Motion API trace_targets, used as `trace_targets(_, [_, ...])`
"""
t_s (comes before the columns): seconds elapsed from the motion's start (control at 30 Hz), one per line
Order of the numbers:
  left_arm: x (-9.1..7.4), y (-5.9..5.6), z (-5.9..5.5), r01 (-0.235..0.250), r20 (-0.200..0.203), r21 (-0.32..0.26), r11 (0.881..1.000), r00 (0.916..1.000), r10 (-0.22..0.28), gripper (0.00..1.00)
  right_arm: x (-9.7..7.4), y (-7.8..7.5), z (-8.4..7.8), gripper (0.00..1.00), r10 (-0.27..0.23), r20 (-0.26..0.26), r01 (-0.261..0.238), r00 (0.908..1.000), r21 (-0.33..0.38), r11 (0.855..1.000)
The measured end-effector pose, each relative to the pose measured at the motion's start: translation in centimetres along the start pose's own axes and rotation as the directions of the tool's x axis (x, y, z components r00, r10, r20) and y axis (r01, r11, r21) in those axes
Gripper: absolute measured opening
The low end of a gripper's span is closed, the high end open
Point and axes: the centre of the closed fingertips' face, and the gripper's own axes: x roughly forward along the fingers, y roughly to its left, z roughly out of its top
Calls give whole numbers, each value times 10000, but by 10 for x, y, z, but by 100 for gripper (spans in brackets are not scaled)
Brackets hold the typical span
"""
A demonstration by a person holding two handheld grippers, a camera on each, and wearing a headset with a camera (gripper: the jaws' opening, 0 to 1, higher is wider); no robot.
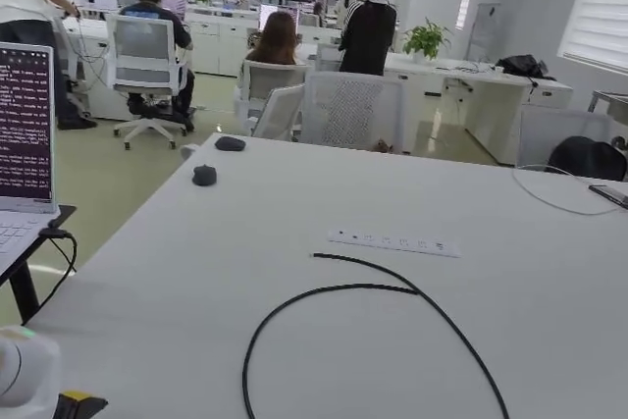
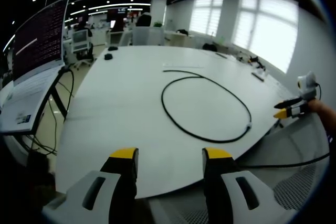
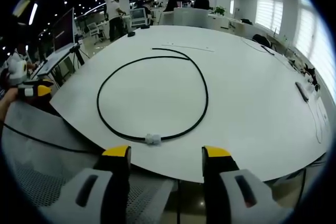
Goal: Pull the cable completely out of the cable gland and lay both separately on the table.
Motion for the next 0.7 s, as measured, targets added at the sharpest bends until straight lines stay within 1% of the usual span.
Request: trace_targets(0.7, [0, -1, -1, 27, -59, -76, 10000, 10000, -27, 49, 1, 3, 0, 53, 219, -2, -219, 9998, -5, 9998])
